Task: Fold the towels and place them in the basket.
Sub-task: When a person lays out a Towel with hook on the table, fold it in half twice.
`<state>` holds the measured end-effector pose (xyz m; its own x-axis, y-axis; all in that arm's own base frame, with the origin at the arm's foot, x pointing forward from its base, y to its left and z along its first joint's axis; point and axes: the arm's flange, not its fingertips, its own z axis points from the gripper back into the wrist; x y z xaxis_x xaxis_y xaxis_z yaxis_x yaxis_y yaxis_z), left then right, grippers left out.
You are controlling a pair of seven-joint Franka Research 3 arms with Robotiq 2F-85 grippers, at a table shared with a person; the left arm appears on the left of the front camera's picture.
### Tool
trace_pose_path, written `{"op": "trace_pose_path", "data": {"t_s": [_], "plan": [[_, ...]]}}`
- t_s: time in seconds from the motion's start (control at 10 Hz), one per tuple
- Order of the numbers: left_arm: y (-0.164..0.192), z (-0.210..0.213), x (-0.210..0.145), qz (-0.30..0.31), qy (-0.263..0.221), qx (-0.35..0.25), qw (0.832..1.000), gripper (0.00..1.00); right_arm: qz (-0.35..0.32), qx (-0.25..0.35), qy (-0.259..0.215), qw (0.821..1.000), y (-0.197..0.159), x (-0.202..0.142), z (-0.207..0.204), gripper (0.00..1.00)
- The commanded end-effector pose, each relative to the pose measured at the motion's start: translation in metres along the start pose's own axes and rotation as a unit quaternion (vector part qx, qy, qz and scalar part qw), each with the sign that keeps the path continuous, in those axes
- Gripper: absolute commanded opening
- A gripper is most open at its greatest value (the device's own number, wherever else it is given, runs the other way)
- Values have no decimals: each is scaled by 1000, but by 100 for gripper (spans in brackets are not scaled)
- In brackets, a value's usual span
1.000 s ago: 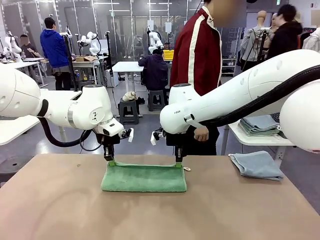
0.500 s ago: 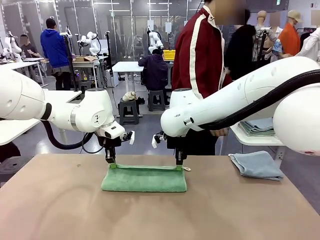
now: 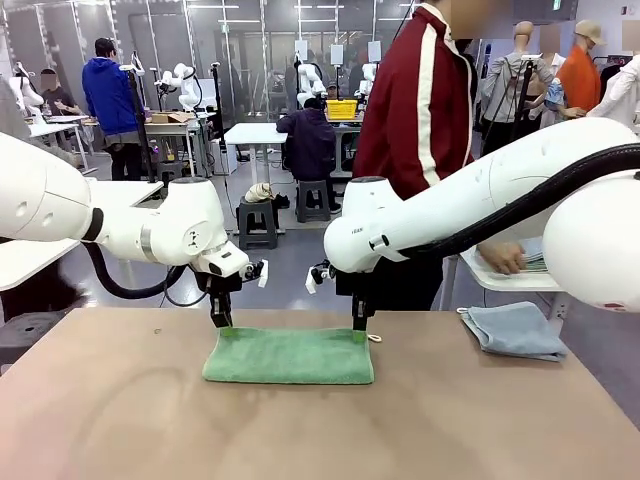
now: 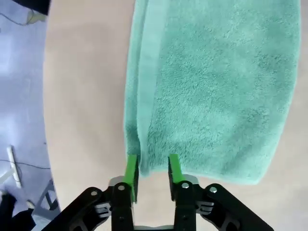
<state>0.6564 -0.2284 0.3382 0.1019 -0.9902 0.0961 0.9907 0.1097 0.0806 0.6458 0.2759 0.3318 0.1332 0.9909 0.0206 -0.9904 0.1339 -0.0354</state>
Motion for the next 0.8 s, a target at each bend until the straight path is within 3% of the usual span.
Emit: {"op": "trace_pose_path", "data": {"t_s": [0.0, 0.1, 0.2, 0.3, 0.5, 0.7], "plan": [[-4, 35, -16, -10, -18, 2, 1000, 60, -9, 2, -6, 1000, 9, -10, 31, 57], [-8, 59, -27, -14, -23, 3, 1000, 61, -13, 8, -3, 1000, 15, -16, 51, 62], [-16, 82, -36, -21, -30, 1, 999, 61, -44, 56, 3, 997, 25, -20, 70, 62], [-30, 107, -48, -31, -48, -2, 998, 61, -109, 75, 2, 991, 41, -24, 93, 62], [-61, 151, -76, -44, -86, 0, 995, 61, -223, 47, -7, 974, 89, -36, 142, 62], [-86, 181, -112, -47, -137, 10, 989, 61, -339, 80, -34, 937, 140, -52, 179, 62]]}}
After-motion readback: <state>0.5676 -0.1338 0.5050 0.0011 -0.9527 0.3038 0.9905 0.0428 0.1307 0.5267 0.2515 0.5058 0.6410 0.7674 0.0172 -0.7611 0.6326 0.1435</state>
